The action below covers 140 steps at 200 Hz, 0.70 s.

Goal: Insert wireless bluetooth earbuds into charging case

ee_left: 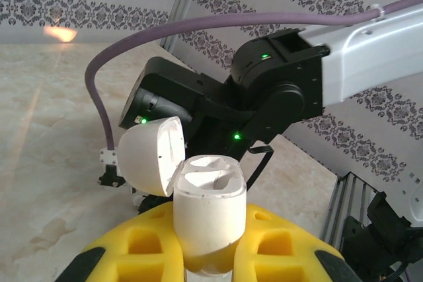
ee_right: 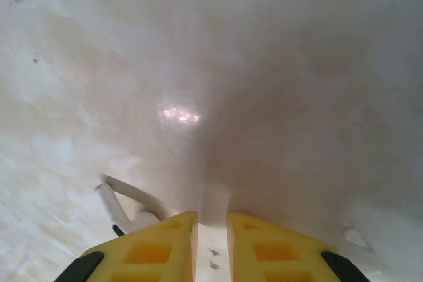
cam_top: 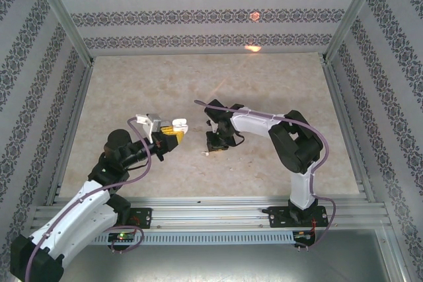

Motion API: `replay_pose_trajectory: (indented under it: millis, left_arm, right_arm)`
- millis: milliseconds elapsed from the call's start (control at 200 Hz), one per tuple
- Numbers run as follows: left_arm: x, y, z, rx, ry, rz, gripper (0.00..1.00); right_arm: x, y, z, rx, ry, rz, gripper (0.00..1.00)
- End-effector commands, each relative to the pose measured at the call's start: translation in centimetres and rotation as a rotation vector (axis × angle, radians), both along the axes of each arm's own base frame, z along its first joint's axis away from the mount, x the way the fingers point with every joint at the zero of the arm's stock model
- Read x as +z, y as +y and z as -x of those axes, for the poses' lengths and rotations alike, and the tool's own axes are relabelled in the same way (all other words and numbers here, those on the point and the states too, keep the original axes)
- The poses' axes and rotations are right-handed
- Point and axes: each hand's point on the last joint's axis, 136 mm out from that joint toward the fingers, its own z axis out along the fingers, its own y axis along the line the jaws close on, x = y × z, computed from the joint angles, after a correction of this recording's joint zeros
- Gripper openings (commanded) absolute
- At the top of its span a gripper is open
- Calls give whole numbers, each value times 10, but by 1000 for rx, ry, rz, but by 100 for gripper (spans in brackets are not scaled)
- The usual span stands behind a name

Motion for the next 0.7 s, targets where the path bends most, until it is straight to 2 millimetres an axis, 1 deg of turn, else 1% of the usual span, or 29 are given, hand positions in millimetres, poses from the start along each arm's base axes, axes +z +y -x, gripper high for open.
replay_pose_trajectory:
  millis: [0, 45, 105, 180, 295, 360, 480, 535, 605, 694]
  left_arm:
    - [12, 1, -4, 9, -36, 26, 0]
    - [11, 1, -5, 10, -36, 21, 0]
    - [10, 1, -6, 11, -38, 15, 0]
    - [10, 0, -7, 9, -40, 11, 0]
    - [9, -1, -5, -4, -36, 12, 0]
    - [7, -2, -3, -10, -29, 8, 0]
    - [8, 0, 0, -9, -33, 9, 0]
    - [7, 2, 2, -6, -35, 10, 0]
    - [6, 3, 4, -2, -35, 7, 0]
    - [4, 5, 5, 5, -31, 5, 0]
  right_arm:
    - [15, -17, -2, -30, -55, 39, 21]
    - [22, -16, -2, -47, -69, 27, 23]
    - [31, -8, 0, -46, -91, -6, 25]
    - [35, 1, 2, -27, -108, -37, 25]
    - [32, 13, 1, 18, -111, -97, 30]
    - [30, 21, 0, 62, -119, -131, 37]
    - [19, 25, -1, 108, -116, -137, 42]
    - [15, 27, 1, 111, -97, -142, 42]
    - [17, 31, 3, 120, -95, -144, 42]
    - [24, 31, 7, 140, -124, -95, 37]
